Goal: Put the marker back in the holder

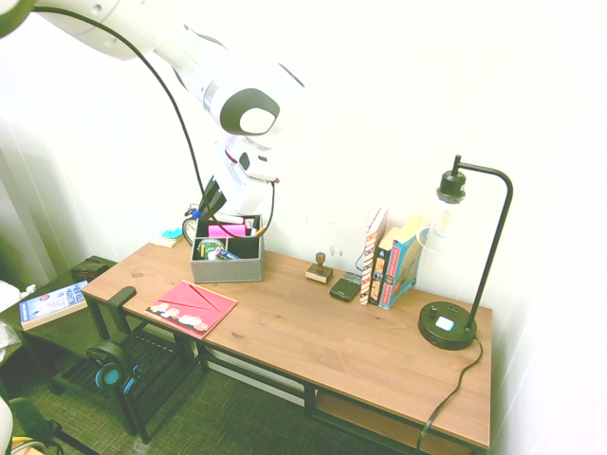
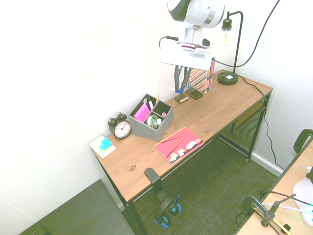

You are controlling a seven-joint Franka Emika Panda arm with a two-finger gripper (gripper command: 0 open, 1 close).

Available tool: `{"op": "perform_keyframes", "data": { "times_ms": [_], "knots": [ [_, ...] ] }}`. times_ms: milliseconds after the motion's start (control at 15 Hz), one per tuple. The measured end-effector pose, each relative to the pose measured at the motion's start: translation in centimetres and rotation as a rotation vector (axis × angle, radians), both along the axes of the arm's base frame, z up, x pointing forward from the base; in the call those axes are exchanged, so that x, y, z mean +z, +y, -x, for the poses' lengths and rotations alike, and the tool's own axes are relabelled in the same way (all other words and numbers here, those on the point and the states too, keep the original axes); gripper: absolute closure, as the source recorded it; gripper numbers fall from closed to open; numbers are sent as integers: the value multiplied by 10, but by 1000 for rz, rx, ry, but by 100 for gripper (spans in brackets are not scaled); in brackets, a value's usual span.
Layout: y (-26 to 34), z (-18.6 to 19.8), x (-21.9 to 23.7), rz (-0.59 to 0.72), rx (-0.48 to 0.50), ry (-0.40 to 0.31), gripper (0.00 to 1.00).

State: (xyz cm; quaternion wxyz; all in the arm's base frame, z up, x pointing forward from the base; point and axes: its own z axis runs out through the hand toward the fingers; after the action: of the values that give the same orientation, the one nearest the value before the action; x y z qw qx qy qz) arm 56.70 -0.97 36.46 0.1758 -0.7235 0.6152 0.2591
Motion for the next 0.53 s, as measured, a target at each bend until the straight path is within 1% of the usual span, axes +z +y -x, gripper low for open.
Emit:
{"op": "perform_keyframes", "data": {
  "times_ms": [200, 400, 533],
  "knots": [
    [10, -22, -19, -141, -77, 43, 100],
    [15, -27, -58, -186, -122, 111, 100],
    [11, -28, -85, -193, -153, 145, 100]
  ]
}}
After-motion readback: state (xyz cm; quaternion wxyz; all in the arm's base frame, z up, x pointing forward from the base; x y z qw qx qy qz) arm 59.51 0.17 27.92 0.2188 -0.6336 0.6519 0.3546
